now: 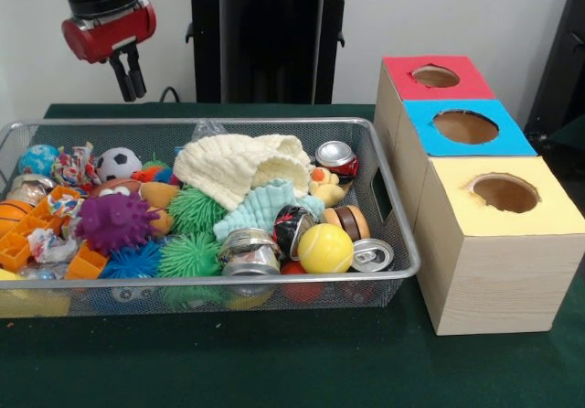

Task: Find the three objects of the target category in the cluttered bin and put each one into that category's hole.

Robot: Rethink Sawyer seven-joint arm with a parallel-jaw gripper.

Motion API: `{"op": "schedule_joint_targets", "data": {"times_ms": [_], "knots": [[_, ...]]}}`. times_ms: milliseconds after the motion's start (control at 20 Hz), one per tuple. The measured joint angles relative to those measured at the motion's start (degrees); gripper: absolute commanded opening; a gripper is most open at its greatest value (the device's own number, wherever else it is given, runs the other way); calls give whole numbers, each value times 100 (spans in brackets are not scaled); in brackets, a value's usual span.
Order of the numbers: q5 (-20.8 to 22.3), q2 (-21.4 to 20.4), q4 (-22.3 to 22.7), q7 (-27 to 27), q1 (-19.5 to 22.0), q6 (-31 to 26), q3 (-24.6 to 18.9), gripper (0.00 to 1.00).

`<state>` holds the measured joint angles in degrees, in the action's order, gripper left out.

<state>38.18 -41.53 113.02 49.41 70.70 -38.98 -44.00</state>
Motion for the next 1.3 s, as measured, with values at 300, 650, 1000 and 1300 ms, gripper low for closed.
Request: {"op": "schedule_joint_targets", "data": {"times_ms": [300,650,1000,1300], "knots": [[1,23,-139,0,0,0,1,0],[1,41,-237,0,-11,0,2,0],[21,210,-377,0,-130,-1,3,0],[98,408,-570,0,-356,0,4,0]]}}
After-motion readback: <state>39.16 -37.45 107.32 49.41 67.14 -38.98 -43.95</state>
